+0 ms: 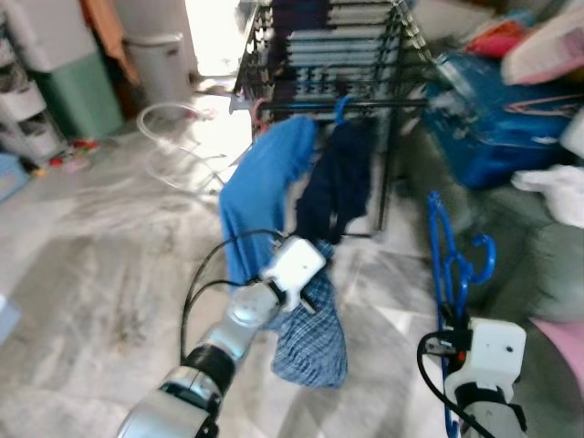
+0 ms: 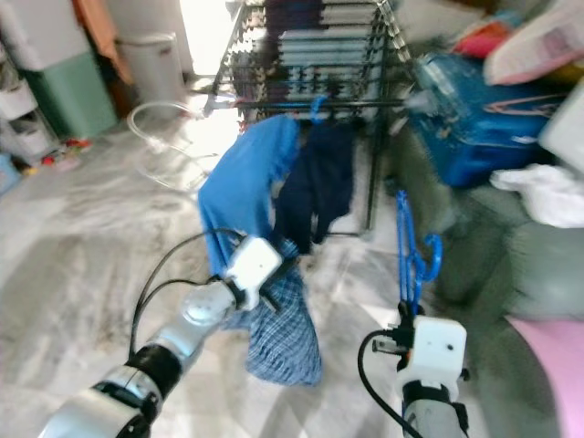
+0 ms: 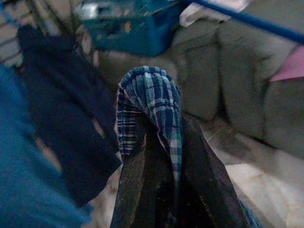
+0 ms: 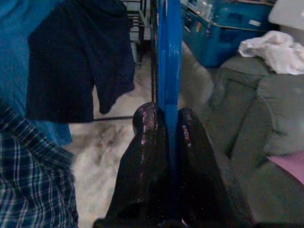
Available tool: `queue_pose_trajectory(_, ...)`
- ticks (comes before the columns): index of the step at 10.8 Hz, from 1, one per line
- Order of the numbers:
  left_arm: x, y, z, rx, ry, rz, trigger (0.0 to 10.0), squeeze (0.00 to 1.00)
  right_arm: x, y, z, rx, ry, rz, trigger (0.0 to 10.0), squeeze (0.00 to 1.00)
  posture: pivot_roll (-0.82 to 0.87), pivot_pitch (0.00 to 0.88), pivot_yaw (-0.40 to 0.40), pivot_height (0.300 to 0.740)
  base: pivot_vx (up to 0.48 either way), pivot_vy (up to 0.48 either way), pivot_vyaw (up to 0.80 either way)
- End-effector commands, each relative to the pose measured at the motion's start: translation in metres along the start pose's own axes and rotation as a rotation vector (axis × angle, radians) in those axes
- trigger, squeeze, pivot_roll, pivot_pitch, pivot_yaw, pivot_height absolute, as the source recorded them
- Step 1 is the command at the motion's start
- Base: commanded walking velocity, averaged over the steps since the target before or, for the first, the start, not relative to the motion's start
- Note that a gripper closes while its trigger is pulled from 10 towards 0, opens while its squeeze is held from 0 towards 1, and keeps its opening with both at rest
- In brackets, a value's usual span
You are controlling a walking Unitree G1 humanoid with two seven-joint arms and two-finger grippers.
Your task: Hang hanger
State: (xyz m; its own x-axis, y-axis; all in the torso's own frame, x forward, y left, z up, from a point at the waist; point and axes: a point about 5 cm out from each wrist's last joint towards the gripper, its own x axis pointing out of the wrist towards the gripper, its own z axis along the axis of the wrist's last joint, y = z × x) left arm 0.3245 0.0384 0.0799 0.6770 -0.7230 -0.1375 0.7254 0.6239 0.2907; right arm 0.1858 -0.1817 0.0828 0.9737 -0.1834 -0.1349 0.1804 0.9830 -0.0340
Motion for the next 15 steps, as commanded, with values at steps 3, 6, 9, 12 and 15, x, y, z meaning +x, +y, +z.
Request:
queue_pose_trajectory(3, -0.006, 0.009, -0.003, 0.008, 0.003, 0.025, 10.0, 0.0, 0.001, 0.007, 0.003, 0.006, -0.006, 0.024, 0.0, 0.0, -0.1, 0.011, 0.012, 0.74, -0.275, 0.0, 0.0)
queue_pose_trajectory(6, -0.005, 0.012, 0.001, 0.003, -0.019, 0.065, 10.0, 0.0, -0.001, 0.011, -0.001, 0.011, 0.016, 0.045, 0.0, 0.0, -0.09, 0.034, 0.008, 0.74, -0.085, 0.0, 0.0)
queue_pose_trajectory(9, -0.005, 0.013, 0.0, -0.107, -0.025, 0.067, 10.0, 0.0, 0.001, 0.014, -0.001, 0.017, 0.017, 0.06, 0.0, 0.0, -0.07, 0.048, 0.011, 0.74, 0.0, 0.0, 0.0)
queue_pose_trajectory(12, 0.003, 0.027, 0.035, -0.03, -0.177, -0.039, 10.0, 0.0, 0.0, 0.012, 0.0, 0.0, 0.029, 0.125, 0.0, 0.0, -0.07, 0.062, 0.02, 0.74, 0.0, 0.0, 0.0)
queue_pose_trajectory(15, 0.01, 0.047, 0.076, 0.369, -0.22, -0.165, 10.0, 0.0, -0.015, -0.031, 0.018, -0.078, 0.029, 0.237, 0.0, 0.0, -0.09, 0.073, 0.037, 0.74, 0.0, 0.0, 0.0)
